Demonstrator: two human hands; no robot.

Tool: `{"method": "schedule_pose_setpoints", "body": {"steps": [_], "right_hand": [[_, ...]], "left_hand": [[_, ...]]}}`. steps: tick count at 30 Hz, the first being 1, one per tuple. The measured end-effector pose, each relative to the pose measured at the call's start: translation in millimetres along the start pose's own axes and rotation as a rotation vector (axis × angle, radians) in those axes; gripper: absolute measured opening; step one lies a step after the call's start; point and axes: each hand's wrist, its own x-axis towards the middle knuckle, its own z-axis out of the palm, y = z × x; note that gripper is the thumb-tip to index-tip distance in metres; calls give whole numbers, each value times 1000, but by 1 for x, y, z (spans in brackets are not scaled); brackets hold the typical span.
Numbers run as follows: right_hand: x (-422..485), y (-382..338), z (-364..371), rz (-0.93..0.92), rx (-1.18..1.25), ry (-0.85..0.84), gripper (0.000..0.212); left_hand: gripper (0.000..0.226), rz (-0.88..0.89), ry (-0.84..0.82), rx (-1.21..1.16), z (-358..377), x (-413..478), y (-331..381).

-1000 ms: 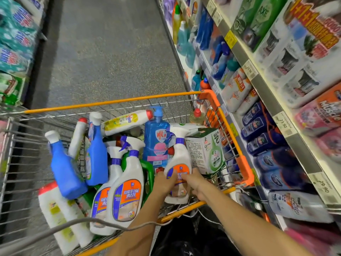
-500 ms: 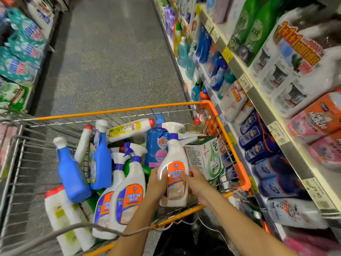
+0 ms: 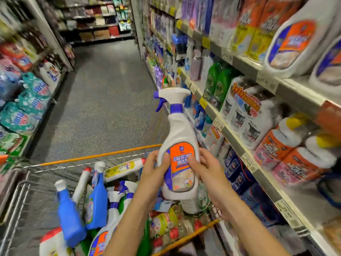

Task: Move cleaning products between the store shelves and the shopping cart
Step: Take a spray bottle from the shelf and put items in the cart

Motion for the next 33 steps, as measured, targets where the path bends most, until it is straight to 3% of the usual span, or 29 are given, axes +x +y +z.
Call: {"method": "schedule_pose_setpoints", "body": {"steps": [4,7,20,27,33], "right_hand": [[-10,-47,-12,-130,-4,11,33],[-18,-72,-23,-199,3,53,26],[-58,-112,-70,-306,-43,196,35],[-81,-135,-98,-375,3,372,34],[-101,-175,-137,-462,-12,610,19]], "left_hand": [[36,96,-77,-11,29,-2,43],[40,123,-156,-25,50,-7,64],[49,118,-356,-25,113,-23,84],[46,177,-540,94,162,-23,93],[34,266,-700,231,241,-22,117]]}}
